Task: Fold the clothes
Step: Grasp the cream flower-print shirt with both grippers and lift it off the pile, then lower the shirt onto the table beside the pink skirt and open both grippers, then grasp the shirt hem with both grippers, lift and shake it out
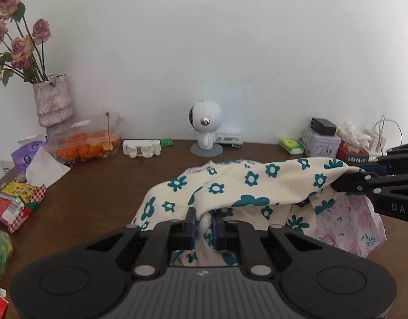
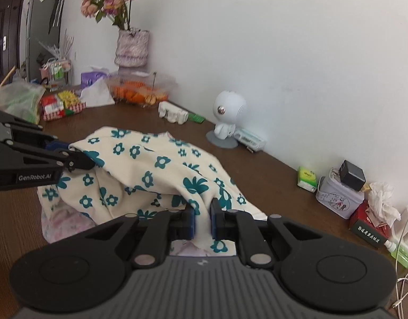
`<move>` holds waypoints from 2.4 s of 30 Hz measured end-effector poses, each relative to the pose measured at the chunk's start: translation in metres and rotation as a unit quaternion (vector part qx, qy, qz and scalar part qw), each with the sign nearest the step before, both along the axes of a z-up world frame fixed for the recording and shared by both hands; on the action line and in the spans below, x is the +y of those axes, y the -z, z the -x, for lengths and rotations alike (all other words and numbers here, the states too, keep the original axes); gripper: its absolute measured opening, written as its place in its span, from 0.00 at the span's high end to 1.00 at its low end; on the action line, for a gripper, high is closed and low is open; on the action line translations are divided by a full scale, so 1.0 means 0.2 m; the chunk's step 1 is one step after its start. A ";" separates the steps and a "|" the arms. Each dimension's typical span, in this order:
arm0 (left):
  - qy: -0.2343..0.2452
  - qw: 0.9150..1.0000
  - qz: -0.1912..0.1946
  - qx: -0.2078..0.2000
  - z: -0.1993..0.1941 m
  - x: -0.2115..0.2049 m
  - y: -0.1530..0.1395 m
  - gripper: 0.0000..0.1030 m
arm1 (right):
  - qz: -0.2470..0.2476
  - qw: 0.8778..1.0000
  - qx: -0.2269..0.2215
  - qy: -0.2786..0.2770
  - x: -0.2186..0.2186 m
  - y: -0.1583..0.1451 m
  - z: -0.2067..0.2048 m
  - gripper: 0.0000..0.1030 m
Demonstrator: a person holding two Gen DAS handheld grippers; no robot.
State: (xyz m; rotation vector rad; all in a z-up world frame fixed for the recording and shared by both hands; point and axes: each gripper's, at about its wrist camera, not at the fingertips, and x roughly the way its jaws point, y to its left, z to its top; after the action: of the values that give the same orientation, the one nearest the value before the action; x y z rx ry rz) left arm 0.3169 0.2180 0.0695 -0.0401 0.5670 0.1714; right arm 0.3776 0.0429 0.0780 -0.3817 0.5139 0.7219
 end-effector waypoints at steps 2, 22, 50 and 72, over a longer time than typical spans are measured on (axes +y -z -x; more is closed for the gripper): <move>-0.006 1.000 0.007 -0.016 -0.02 0.02 -0.08 0.91 | -0.013 1.000 0.006 0.008 0.00 -0.08 -0.04 0.90; 0.073 0.971 -0.019 -0.225 0.22 -0.40 -1.00 0.93 | -0.148 0.970 -0.177 0.070 -0.47 -0.96 0.35 0.92; 0.253 0.965 -0.054 0.043 0.89 -0.84 -0.02 0.25 | -0.044 0.990 0.126 0.040 -1.32 0.12 1.30 0.31; 0.268 0.933 0.170 0.168 0.95 -1.16 0.32 0.93 | -0.091 0.974 0.129 0.160 -1.65 0.38 1.26 0.92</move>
State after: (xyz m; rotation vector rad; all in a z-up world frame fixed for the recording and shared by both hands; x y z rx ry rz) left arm 0.1260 -0.0130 0.0055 -0.1926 0.9239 -0.4636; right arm 0.1253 -0.2880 0.0022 -0.0274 0.7294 0.5012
